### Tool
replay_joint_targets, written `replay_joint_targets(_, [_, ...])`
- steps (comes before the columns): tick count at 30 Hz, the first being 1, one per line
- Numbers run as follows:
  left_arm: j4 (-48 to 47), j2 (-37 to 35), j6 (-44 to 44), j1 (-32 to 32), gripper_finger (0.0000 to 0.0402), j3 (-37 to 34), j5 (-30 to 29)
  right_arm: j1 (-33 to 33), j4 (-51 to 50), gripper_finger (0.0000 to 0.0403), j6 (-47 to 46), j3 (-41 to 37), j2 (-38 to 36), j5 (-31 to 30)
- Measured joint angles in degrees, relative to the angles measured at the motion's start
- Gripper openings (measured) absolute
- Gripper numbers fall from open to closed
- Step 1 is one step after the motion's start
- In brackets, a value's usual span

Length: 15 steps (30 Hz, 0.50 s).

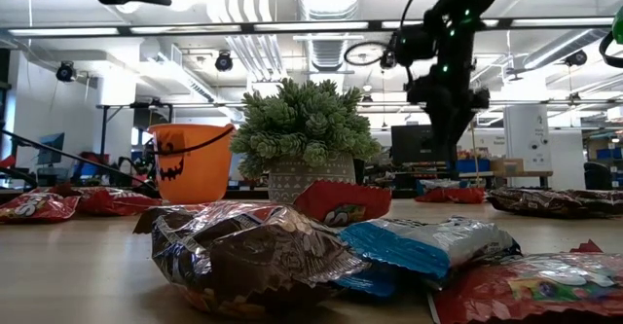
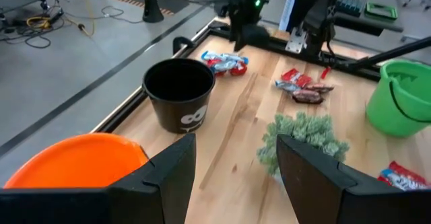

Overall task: Organize candy in baskets
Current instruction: Put the white chocolate bar into the black bucket

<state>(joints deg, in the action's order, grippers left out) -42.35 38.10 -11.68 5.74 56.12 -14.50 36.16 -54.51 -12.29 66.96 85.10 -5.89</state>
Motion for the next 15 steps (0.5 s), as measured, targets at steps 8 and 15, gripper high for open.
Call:
replay_joint_targets(8, [0.87,0.86,-2.33,0.0,0.0189,0.0,0.0,-0.05,0.87,0.0185,3.99,1.6,5.13,-0.08])
replay_joint_targets(15, [0.87,0.84,-2.97,0.0,0.0189,0.0,0.0,-0.12,0.82,0.0185,2.89,1.85,8.9,0.37])
